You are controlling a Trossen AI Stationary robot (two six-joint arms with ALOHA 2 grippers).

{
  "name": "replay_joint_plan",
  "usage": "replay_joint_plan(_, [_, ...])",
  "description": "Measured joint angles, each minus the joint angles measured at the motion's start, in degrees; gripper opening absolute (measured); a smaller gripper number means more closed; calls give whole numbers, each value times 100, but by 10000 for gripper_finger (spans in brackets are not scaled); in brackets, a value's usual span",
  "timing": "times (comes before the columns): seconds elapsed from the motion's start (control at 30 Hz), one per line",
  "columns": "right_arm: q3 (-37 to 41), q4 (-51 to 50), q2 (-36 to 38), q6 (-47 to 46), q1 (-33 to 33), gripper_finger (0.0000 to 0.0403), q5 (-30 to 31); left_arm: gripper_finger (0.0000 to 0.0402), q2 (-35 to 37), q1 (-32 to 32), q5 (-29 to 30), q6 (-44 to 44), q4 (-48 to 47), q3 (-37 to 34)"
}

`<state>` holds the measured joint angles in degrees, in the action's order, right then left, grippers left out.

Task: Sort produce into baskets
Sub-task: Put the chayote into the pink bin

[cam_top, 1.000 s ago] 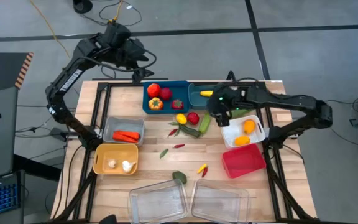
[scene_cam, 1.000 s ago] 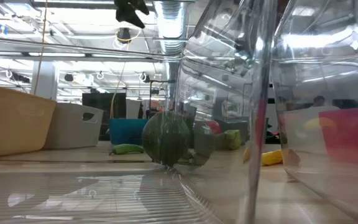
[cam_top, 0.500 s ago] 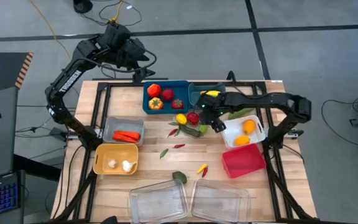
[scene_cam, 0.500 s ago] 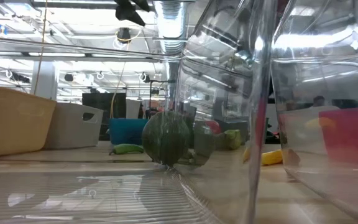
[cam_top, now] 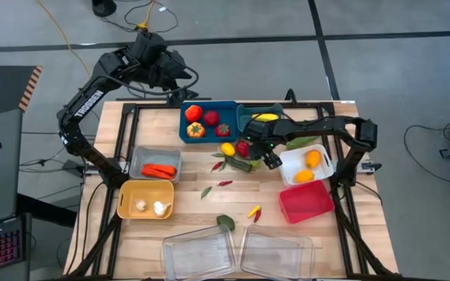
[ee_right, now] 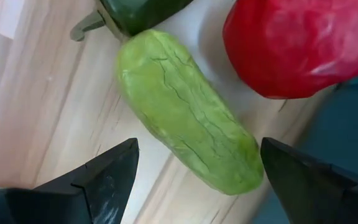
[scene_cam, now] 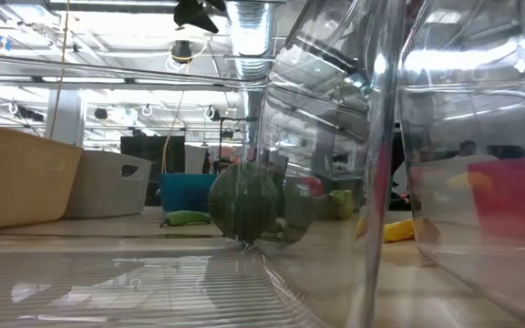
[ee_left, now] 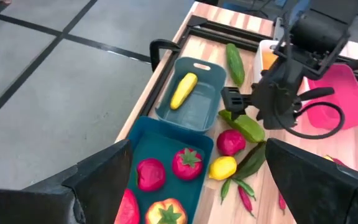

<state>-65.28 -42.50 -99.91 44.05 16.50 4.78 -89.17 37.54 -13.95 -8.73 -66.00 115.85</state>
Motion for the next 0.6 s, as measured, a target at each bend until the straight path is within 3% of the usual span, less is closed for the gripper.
replay_joint_plan(0.23, [-2, 158, -236, -6, -29, 349, -9, 353, 0, -211, 117, -1, -8, 0])
replay_joint_plan(0.6, [0, 66, -357, -116, -38, 257, 168, 353, 0, -340, 261, 0, -32, 0])
